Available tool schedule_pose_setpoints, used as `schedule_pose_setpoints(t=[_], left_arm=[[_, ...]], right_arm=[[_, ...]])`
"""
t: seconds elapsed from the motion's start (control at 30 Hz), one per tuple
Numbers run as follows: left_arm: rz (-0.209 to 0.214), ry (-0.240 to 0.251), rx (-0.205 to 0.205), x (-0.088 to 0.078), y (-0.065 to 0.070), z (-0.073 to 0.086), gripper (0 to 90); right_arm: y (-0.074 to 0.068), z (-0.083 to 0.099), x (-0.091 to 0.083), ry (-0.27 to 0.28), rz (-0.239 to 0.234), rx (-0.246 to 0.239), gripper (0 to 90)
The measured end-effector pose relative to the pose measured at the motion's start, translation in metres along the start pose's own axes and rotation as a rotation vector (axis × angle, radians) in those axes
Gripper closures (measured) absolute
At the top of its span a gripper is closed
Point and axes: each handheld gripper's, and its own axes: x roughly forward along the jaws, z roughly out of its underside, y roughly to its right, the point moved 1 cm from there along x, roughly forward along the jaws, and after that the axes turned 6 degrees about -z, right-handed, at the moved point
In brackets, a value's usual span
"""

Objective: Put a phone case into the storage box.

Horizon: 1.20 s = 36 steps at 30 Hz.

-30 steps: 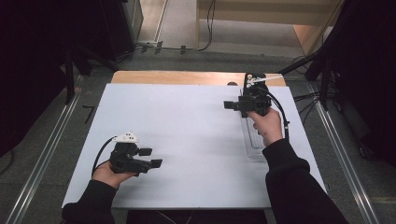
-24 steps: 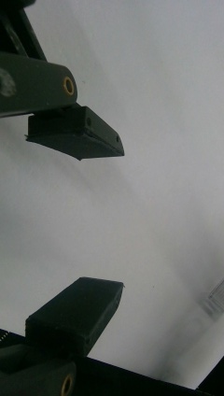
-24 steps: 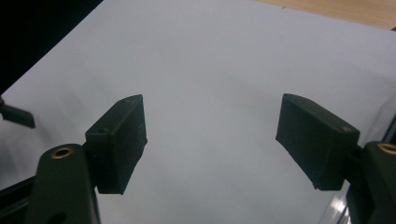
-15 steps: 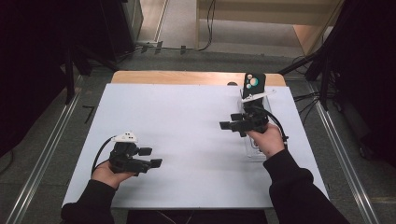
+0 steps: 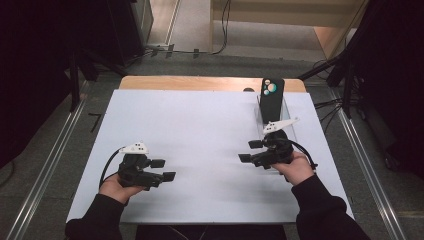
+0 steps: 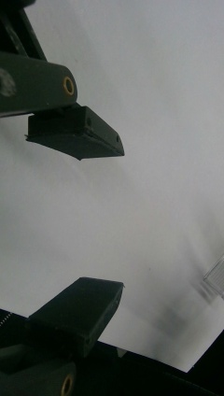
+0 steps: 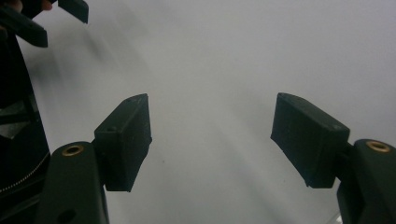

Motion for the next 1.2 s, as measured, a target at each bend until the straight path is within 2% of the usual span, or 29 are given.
schedule_pose_setpoints(t=[0.1,0.37,0.57,0.67,0.77,1.2], left_arm=[[0.006,0.001,0.003,-0.001,0.002,0.002,29.8],[0.004,0.000,0.004,-0.003,0.002,0.005,29.7],[0.007,-0.004,0.004,-0.002,0.003,0.006,29.7],[0.010,-0.001,0.003,-0.001,0.003,0.007,29.7],[0.018,-0.001,0.003,-0.001,0.003,0.009,29.7],[0.017,-0.004,-0.002,0.000,0.001,0.010,29.7]], right_arm=[[-0.002,0.008,-0.003,0.000,-0.004,-0.013,26.2],[-0.008,0.033,-0.007,-0.052,-0.020,-0.049,25.6],[-0.007,0.049,-0.010,-0.097,-0.015,-0.034,25.0],[-0.005,0.056,-0.013,-0.098,-0.002,-0.028,24.6],[-0.003,0.061,-0.014,-0.096,-0.016,-0.023,24.4],[0.001,0.067,-0.013,-0.101,-0.013,-0.026,24.2]])
